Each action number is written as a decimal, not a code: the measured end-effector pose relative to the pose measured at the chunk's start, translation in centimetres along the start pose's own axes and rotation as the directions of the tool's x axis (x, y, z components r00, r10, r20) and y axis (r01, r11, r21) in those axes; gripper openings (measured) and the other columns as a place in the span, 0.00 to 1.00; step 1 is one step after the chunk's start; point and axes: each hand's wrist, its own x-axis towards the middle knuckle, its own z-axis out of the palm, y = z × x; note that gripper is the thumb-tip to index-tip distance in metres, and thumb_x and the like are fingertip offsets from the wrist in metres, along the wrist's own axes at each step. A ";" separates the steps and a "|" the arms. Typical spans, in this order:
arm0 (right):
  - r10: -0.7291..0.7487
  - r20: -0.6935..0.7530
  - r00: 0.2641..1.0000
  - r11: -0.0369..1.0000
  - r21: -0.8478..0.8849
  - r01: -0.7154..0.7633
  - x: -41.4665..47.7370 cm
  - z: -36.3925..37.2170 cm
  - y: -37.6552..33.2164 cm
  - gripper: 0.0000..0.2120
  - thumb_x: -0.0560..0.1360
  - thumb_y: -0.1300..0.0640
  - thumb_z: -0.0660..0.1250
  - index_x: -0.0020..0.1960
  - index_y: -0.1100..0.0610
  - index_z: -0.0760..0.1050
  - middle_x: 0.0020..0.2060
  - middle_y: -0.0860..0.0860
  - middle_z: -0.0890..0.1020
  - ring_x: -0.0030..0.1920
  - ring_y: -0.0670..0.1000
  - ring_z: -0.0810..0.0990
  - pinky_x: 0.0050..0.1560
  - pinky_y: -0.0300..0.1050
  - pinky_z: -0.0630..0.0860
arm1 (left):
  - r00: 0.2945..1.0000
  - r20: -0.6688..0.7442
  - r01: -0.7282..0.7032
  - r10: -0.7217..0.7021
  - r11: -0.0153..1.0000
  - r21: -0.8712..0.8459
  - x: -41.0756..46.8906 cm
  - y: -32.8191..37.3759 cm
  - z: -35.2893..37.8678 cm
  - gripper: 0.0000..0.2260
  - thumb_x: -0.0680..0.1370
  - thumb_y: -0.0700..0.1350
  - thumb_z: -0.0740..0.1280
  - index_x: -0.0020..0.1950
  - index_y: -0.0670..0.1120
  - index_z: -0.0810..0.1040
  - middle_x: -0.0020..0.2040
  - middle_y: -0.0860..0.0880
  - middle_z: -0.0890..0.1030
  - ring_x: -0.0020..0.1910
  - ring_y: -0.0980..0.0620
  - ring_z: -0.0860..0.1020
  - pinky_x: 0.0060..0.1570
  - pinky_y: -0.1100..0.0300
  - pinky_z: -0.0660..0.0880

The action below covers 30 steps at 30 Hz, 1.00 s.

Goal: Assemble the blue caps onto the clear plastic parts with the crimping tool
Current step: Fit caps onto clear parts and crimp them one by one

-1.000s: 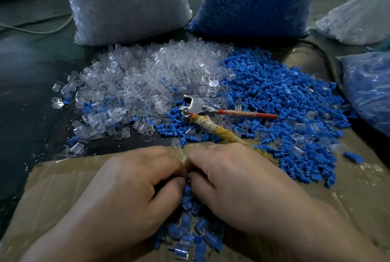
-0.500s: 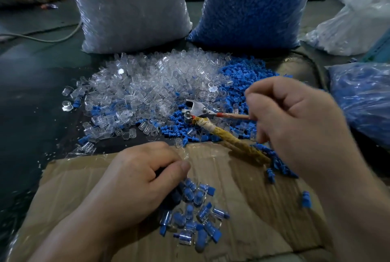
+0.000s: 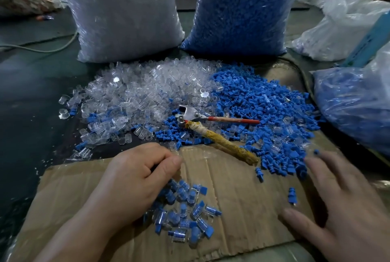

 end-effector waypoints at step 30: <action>-0.405 -0.154 0.901 0.913 -0.119 0.390 9.2 -0.4 -5.3 0.20 0.73 0.36 0.60 0.48 0.49 0.82 0.60 0.53 0.77 0.66 0.59 0.68 0.62 0.61 0.64 | 1.000 0.011 0.004 -0.005 0.998 0.066 0.4 -0.4 0.0 0.20 0.74 0.66 0.55 0.41 0.57 0.81 0.43 0.64 0.80 0.43 0.63 0.79 0.35 0.71 0.70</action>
